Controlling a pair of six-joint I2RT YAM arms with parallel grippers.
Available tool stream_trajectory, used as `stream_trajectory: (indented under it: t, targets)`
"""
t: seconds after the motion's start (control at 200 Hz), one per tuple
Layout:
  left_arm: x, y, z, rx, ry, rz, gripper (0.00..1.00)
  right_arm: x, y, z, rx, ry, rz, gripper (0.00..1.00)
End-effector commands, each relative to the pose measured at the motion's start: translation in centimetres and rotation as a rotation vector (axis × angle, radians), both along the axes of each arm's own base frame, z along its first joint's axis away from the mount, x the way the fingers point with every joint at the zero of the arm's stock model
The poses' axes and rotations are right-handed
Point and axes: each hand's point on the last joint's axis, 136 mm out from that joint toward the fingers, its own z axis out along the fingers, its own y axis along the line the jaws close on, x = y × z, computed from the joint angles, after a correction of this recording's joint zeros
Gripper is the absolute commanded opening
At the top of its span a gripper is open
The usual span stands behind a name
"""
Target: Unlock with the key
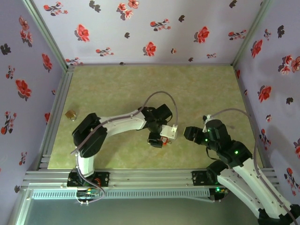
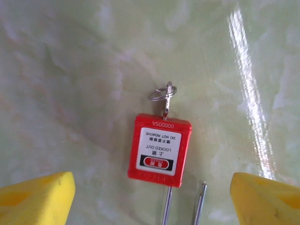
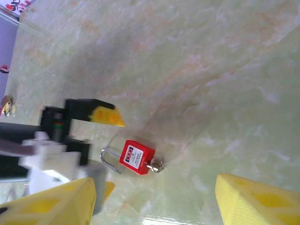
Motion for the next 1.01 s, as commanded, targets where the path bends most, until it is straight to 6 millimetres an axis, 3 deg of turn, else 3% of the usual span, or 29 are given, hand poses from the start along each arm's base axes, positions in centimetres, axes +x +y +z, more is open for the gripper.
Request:
stream_trajectory:
  t: [0.0,0.11,0.2,0.29,0.465,0.605,0.755,1.0]
  targets:
    - [-0.2,-0.3,4.5,-0.126,-0.041,0.054,0.87,0.1,-1.0,0.6,-0.022,-0.012,-0.043,0.69]
    - [0.2,1.0,8.0,-0.258,-0.056,0.200,0.87,0.2,-0.7,0.7,-0.026,-0.024,-0.018,0.70]
    - [1.1,2.9,12.0,-0.438,-0.042,0.400,0.89,0.4,0.7,0.0,-0.039,-0.001,0.065,0.71]
    - [2.2,5.5,16.1,-0.670,0.010,0.641,1.00,0.7,2.6,-2.0,-0.081,0.094,0.160,0.73]
    - [1.4,10.9,21.2,-0.949,0.095,0.910,1.00,0.6,6.9,-6.1,-0.381,0.156,0.409,0.75]
    - [0.0,14.0,21.7,-0.986,0.119,0.988,1.00,0.2,9.8,-9.1,-0.555,0.176,0.597,0.75]
    - [-0.3,16.3,20.8,-0.925,0.072,1.050,1.00,0.8,11.2,-11.2,-0.663,0.175,0.700,0.75]
    - [0.0,16.8,20.4,-0.923,0.041,1.067,1.00,2.0,11.8,-13.4,-0.766,0.189,0.776,0.75]
